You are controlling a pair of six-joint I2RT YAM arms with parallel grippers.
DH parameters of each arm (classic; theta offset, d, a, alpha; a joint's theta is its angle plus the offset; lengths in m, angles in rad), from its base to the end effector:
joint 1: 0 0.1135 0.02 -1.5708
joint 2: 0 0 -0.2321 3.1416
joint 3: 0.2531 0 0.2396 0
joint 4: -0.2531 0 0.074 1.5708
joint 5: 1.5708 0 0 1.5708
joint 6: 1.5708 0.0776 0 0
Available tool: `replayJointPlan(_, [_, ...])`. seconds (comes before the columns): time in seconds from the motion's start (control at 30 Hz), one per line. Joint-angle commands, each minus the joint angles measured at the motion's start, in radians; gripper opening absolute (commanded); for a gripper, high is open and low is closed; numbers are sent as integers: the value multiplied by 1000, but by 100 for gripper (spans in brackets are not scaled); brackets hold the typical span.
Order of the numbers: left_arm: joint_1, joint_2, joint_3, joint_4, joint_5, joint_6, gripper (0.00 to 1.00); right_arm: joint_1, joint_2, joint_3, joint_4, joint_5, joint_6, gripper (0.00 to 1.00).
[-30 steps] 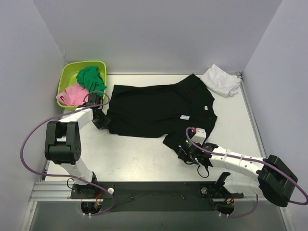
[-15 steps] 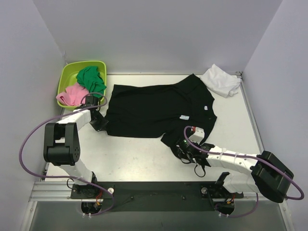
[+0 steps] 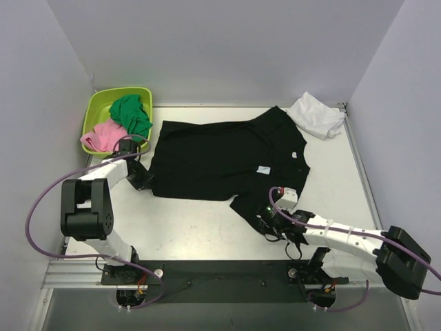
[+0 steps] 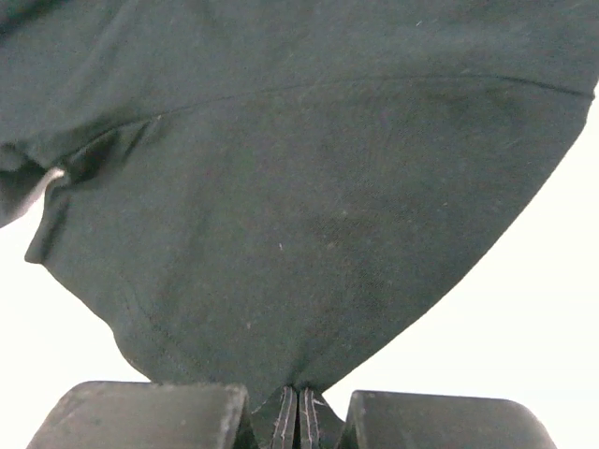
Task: Fold and stack the t-shirts
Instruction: Flatten out the tshirt
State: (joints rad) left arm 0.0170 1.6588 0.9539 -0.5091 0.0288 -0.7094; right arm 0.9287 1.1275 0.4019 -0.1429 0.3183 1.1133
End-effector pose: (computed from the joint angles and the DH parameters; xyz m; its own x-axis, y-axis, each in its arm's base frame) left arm 0.3089 0.0030 0.0981 -0.7064 -0.6632 -0.2474 -0.6155 0.7481 -0.2480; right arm 0.1567 0.1690 0.1014 -0.7757 0.3855 -0.4997 0.1277 0.8712 0.4740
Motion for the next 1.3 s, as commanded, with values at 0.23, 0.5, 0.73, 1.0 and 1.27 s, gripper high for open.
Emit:
replayJointPlan(0.23, [6,-261,134,-40,152,47,0,2,-308,455,-530,197,-349,0])
replayJointPlan(0.5, [12,-459,422,-134,353,99,0,-1,-290,923,-597,223,-613,0])
replayJointPlan(0.73, [20,-605,716,-115,490,85,0,1,-253,1319,-572,82,-803,0])
replayJointPlan(1.0, [20,-617,844,-3,514,-2,0,1,-75,1782,-584,-64,-879,0])
replayJointPlan(1.27, [18,-550,787,179,539,-97,0,1,118,1931,-529,56,-986,0])
